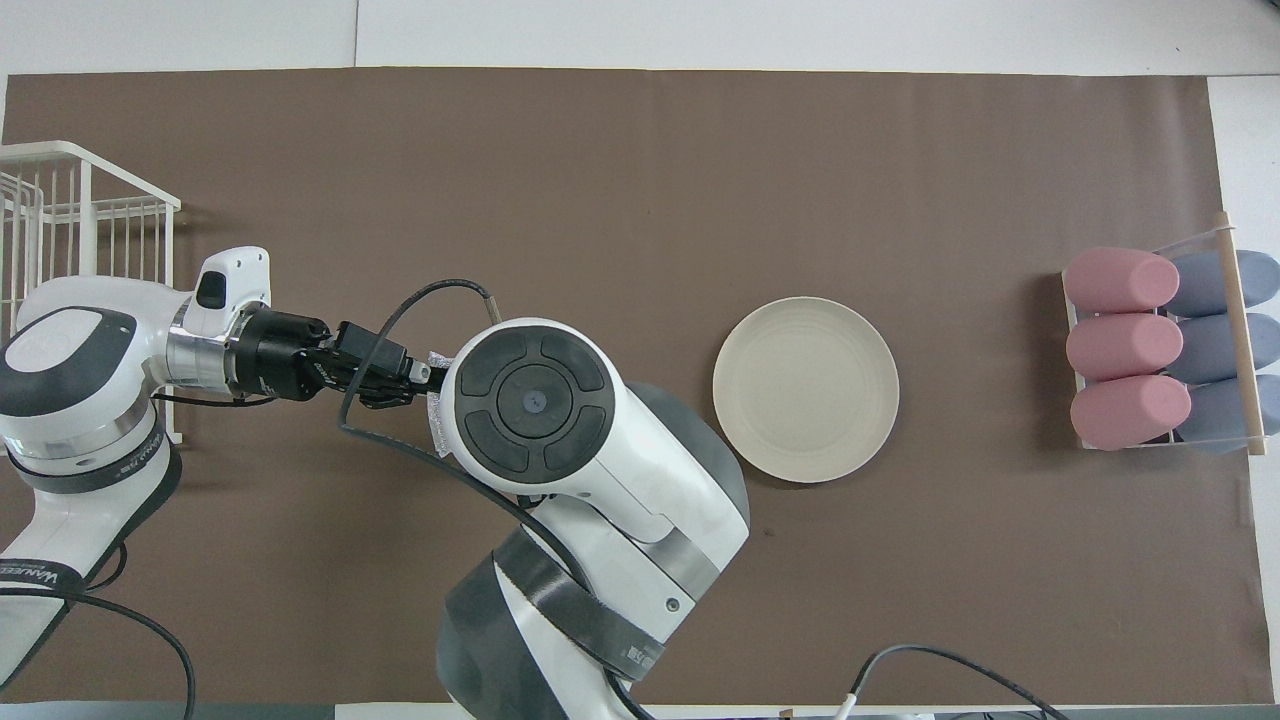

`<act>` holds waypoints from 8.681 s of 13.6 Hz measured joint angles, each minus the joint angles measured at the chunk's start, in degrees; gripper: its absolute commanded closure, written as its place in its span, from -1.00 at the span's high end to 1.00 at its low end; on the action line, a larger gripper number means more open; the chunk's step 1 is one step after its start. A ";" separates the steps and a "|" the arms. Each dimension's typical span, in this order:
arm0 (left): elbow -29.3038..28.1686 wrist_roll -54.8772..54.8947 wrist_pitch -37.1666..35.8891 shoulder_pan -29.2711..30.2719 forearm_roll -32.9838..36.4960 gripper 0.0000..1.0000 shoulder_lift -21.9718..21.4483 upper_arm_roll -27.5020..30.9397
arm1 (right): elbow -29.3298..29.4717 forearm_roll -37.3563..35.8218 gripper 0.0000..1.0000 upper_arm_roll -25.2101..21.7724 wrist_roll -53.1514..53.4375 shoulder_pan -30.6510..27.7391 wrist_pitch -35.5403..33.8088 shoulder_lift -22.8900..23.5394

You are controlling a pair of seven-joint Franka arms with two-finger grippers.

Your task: Wipe plate with sponge

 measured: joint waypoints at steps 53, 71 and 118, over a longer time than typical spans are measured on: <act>17.70 -15.15 6.24 0.41 65.79 1.00 -11.35 0.91 | -44.01 -2.31 -1.00 -0.65 -49.01 -32.12 24.64 -11.22; 17.72 -15.34 6.61 0.41 69.29 1.00 -12.89 0.90 | -44.74 9.98 -1.00 -0.90 -59.83 -33.71 27.52 -11.15; -1.56 -5.57 32.05 -23.53 -8.56 1.00 -13.37 -0.58 | -2.80 -5.76 -1.00 -0.50 -8.71 -11.24 -13.26 -11.23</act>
